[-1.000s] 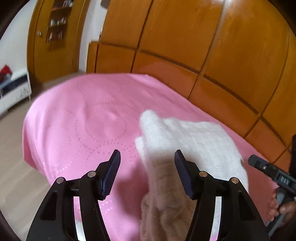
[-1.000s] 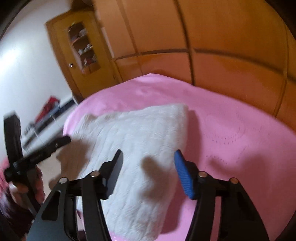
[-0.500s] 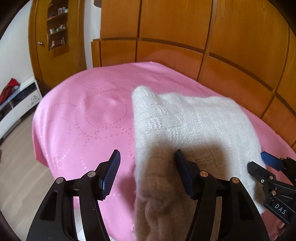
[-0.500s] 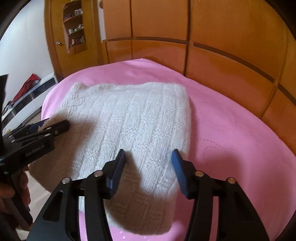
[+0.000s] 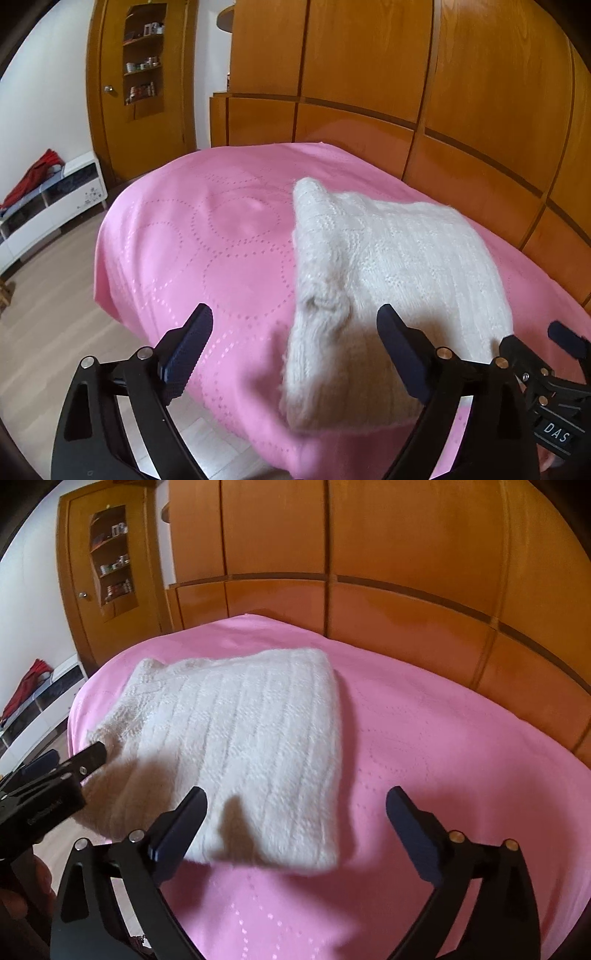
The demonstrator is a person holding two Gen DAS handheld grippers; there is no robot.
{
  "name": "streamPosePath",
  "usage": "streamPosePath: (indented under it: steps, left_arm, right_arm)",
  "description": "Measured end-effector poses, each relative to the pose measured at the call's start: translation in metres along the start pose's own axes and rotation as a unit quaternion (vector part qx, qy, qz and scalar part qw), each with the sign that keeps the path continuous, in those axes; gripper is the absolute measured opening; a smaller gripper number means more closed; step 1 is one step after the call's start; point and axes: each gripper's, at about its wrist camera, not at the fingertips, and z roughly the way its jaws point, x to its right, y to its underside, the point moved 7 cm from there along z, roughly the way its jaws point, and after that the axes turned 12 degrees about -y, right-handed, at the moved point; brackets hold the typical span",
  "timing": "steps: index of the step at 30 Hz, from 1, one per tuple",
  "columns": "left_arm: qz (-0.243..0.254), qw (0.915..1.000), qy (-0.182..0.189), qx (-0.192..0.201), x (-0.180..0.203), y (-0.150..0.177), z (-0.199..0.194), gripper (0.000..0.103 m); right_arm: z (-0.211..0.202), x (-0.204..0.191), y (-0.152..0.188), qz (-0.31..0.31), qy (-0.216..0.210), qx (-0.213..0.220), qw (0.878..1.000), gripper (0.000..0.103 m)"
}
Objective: Fold small clothes
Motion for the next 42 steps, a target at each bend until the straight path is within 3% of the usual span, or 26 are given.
streamPosePath:
  steps: [14,20,42]
  left_arm:
    - [0.005,0.9997,-0.018,0.013,-0.004,0.009,-0.014,0.094]
    - [0.004,0.9995,-0.024,0.019,-0.005,0.01,-0.019,0.099]
    - [0.015,0.9991,-0.035,0.017,-0.002,0.017,-0.026,0.099]
  right_arm:
    - [-0.017,0.002,0.017,0.002,0.052,0.012,0.999,0.101]
    - [-0.025,0.004,0.01,0.01,0.055,0.028,0.998,0.101]
    - [-0.023,-0.001,0.008,0.008,0.048,0.025,0.998,0.101]
